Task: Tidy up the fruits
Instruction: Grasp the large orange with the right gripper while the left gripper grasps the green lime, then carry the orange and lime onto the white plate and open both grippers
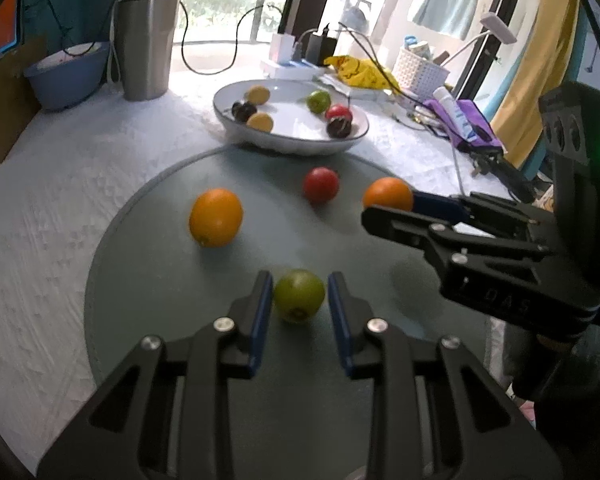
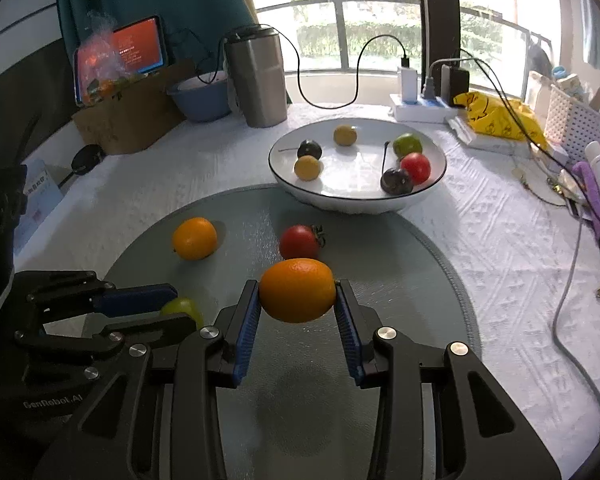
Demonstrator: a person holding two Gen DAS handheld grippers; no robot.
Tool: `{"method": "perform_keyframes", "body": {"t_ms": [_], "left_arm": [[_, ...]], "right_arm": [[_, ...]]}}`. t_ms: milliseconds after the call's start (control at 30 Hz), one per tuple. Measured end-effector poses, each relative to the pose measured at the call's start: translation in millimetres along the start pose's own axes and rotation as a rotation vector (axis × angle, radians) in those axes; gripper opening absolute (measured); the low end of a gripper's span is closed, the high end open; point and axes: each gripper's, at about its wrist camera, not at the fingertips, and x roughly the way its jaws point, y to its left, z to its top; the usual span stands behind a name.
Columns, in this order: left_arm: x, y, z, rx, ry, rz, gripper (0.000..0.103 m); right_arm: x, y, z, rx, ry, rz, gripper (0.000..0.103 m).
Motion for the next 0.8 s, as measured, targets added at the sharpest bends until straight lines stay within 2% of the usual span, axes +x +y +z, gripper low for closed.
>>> {"method": "perform_keyframes", "body": {"t_ms": [500,600,800], "left_arm": [[-8.0,-6.4,23.1,0.032,-0.039,0.002,0.03],[-4.6,-8.0,24.9,0.039,-0.027,-0.017,0.03],[8.4,-8.6,19.5,0.046,0.027,0.003,0.031]], "right_arm": [[-17.0,-13.9,14.6,0.013,-0.051,-0.017,0.04],[-17.7,-17.0,16.4,0.015,-0.056,-0.019,0.04],[-16.4,-19.6,12.3,0.027,-0.052,-0.014,0.04]]}}
